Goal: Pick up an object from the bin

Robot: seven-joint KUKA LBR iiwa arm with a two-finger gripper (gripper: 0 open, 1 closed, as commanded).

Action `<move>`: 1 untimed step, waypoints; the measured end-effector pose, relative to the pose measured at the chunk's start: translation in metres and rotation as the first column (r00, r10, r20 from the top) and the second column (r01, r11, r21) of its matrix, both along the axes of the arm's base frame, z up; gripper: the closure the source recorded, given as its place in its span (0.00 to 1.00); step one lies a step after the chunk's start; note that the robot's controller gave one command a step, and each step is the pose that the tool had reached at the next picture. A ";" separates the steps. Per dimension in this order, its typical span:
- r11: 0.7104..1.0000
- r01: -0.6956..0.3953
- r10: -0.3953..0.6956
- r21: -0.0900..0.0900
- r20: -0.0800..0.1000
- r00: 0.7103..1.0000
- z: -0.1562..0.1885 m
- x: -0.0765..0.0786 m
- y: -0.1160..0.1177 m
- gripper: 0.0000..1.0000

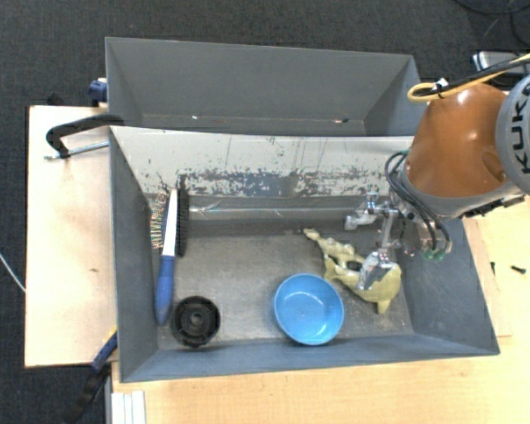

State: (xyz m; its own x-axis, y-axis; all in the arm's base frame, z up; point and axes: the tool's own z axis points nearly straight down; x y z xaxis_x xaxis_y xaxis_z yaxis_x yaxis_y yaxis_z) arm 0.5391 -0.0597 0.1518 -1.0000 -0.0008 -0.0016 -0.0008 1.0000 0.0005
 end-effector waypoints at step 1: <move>0.992 0.123 -0.123 0.001 -0.005 0.992 -0.076 -0.023 -0.018 0.00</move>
Offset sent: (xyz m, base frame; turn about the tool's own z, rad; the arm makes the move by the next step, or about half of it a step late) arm -0.0220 -0.0188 -0.0740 0.1217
